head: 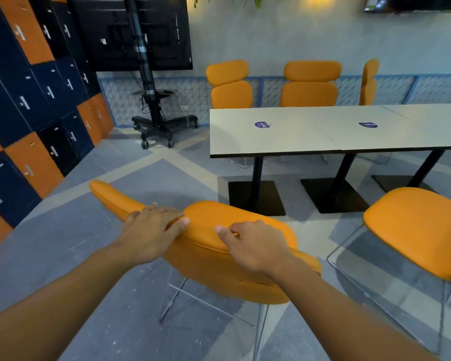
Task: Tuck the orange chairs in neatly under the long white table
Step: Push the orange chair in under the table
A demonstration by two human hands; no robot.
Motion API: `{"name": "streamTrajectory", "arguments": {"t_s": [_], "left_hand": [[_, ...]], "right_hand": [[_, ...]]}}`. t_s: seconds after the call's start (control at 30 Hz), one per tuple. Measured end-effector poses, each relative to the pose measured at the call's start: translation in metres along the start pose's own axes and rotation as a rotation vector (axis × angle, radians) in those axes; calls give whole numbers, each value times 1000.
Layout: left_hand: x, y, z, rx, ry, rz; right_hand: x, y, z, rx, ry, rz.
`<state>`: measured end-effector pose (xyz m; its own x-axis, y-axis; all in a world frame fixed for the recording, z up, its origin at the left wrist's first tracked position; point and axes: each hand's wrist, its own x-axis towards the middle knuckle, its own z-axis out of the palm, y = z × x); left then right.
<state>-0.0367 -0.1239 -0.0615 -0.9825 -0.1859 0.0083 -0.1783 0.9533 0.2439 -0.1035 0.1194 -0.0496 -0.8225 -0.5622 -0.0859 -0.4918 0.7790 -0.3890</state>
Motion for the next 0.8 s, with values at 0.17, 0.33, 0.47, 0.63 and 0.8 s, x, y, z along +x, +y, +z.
{"name": "streamTrajectory", "arguments": {"t_s": [0.17, 0.33, 0.47, 0.63, 0.8], "left_hand": [[16, -4, -7, 33, -41, 20], [37, -28, -16, 46, -306, 212], [53, -43, -25, 77, -369, 347], [59, -65, -23, 190, -248, 488], [66, -76, -13, 242, -59, 566]], "right_hand": [[7, -19, 11, -189, 44, -20], [8, -22, 16, -326, 54, -35], [8, -24, 23, -382, 128, 42], [4, -33, 30, -483, 256, 138], [10, -34, 30, -532, 323, 139]]}}
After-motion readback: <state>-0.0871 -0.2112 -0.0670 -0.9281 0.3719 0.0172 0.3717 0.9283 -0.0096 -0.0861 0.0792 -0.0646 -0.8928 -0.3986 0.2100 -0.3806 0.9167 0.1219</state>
